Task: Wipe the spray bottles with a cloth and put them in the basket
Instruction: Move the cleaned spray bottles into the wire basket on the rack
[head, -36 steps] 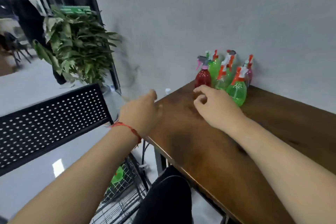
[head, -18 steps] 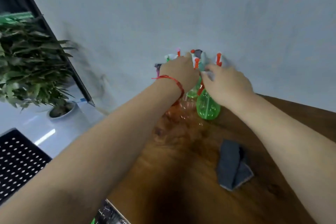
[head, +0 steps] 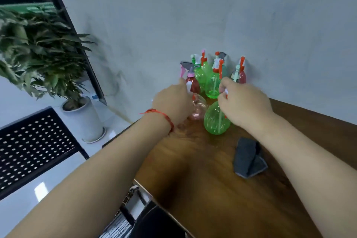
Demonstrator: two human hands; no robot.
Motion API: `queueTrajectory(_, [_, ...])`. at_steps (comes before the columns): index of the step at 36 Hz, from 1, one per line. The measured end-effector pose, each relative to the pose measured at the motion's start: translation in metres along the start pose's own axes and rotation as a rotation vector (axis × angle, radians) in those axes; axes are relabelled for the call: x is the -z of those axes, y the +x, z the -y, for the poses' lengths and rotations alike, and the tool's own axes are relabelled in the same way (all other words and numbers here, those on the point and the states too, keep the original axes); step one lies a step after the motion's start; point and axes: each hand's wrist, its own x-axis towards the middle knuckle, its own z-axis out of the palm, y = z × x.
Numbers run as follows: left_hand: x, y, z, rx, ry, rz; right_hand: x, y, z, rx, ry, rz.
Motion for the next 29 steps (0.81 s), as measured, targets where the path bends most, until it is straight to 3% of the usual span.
queueTrajectory(5, [0.042, -0.088, 0.072, 0.049, -0.033, -0.136, 0.011, -0.043, 0.056, 0.129, 0.061, 0.017])
queueTrajectory(14, [0.099, -0.246, 0.203, 0.359, 0.034, -0.196, -0.020, -0.111, 0.183, 0.389, 0.194, 0.188])
queueTrajectory(22, [0.085, -0.341, 0.294, 0.636, 0.039, -0.186, -0.076, -0.150, 0.289, 0.599, 0.185, 0.285])
queueTrajectory(29, [0.049, -0.394, 0.351, 0.791, 0.025, -0.110, -0.158, -0.179, 0.340, 0.664, 0.176, 0.534])
